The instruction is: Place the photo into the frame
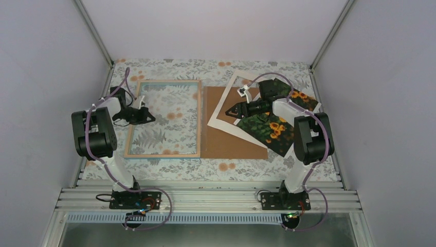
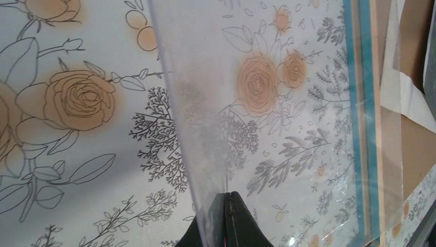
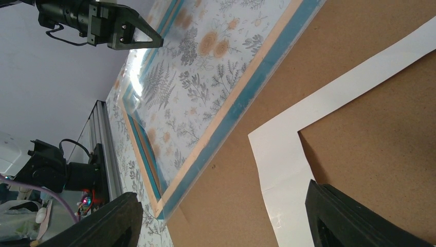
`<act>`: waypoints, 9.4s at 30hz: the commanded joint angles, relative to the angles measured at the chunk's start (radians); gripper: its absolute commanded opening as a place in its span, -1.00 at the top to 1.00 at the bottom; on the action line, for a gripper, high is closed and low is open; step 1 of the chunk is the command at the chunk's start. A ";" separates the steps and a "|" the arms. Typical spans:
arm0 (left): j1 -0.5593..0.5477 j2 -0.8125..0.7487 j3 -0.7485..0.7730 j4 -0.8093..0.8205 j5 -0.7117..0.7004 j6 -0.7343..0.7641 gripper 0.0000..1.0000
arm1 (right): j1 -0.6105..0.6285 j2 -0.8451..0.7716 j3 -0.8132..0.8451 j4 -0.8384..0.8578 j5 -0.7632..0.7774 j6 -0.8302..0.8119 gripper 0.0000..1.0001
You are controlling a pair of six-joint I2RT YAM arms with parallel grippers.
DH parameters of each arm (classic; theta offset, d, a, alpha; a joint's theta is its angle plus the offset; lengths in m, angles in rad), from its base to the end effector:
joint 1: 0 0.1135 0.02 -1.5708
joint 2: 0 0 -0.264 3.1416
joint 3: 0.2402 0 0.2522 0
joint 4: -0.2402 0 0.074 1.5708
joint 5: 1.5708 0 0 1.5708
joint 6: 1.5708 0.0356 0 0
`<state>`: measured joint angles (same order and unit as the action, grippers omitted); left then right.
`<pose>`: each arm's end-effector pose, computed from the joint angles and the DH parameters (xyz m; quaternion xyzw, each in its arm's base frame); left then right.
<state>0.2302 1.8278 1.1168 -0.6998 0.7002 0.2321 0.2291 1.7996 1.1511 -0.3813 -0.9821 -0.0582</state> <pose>0.3246 0.0525 0.1545 0.0283 0.9363 -0.3156 0.1514 0.3435 0.1105 0.1901 -0.2464 0.8230 0.4729 0.1960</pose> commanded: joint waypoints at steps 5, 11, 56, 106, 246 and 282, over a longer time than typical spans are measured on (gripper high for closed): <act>0.017 0.002 0.056 -0.038 -0.066 0.073 0.95 | 0.010 -0.026 -0.010 0.020 -0.004 -0.006 -0.57; 0.017 0.001 0.083 -0.073 -0.070 0.077 0.95 | 0.011 -0.028 -0.011 0.020 0.000 -0.009 -0.57; 0.037 0.040 0.076 -0.135 -0.195 0.063 0.95 | 0.011 -0.034 -0.011 0.015 0.018 -0.016 -0.58; 0.055 0.028 0.166 -0.290 -0.154 0.093 0.95 | 0.010 -0.042 -0.016 0.017 0.020 -0.021 -0.60; -0.316 -0.002 0.306 0.096 -0.438 0.277 -0.49 | 0.077 -0.052 -0.010 0.005 0.094 -0.097 -0.61; -0.531 0.354 0.571 0.138 -0.509 0.271 -0.53 | 0.036 -0.050 -0.025 0.020 0.095 -0.088 -0.62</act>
<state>-0.2749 2.2387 1.7370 -0.5709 0.1616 0.4751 0.2729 1.7603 1.1332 -0.3813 -0.8608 -0.1337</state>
